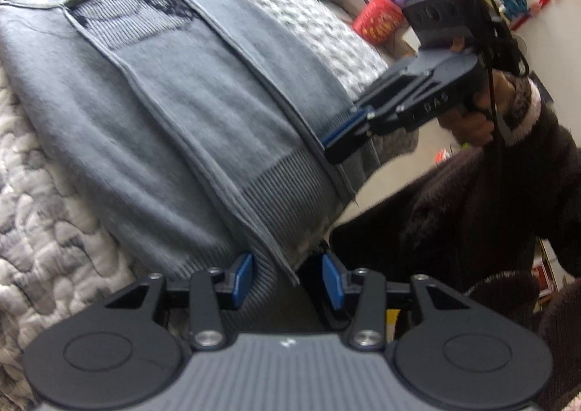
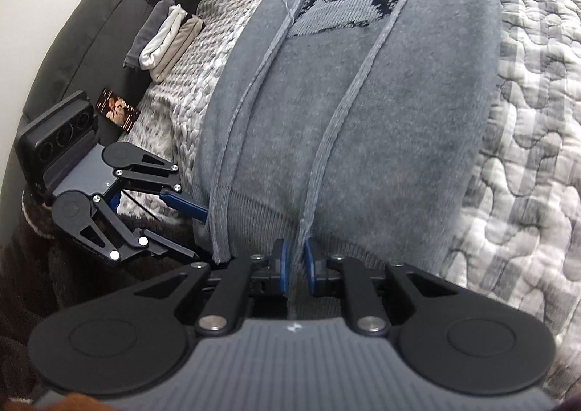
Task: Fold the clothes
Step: 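Grasp the grey sweater's hem with the right gripper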
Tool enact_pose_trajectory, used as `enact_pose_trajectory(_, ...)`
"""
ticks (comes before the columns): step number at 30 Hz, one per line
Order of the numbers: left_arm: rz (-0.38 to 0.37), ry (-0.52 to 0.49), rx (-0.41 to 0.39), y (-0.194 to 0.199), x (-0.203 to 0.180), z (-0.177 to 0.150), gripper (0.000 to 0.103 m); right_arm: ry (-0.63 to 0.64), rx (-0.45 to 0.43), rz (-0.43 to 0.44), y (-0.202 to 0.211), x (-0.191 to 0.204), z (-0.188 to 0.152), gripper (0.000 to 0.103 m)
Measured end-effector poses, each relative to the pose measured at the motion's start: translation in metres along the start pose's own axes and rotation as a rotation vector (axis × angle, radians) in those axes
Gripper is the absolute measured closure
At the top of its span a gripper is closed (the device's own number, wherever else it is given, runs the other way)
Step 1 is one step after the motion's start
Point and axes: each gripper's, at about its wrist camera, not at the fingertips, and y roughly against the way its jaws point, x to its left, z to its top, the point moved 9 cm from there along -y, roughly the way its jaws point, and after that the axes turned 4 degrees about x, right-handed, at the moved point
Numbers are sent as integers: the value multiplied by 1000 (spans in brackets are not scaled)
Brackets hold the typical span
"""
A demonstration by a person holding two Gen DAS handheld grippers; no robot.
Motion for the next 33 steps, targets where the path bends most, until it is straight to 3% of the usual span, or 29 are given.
enact_pose_trajectory(2, -6, 1, 40, -7, 0, -4, 61, 10, 17, 3, -2, 1, -4, 83)
enact_pose_trajectory(5, -5, 6, 100, -19, 0, -9, 60, 42, 29, 15, -2, 7, -8, 67)
enact_pose_trajectory(10, 20, -6, 183, -33, 0, -17, 60, 98, 54, 4, -6, 17, -15, 62)
enact_pose_trajectory(15, 7, -22, 127, -25, -3, -13, 59, 128, 90, -5, -11, 23, -23, 61)
enact_pose_trajectory(23, -57, 30, -47, 7, 1, 3, 40, 141, 54, 7, 4, 28, -22, 57)
enact_pose_trajectory(33, -148, 92, -83, 24, 10, 2, 40, 114, 29, 17, 28, 27, -14, 54)
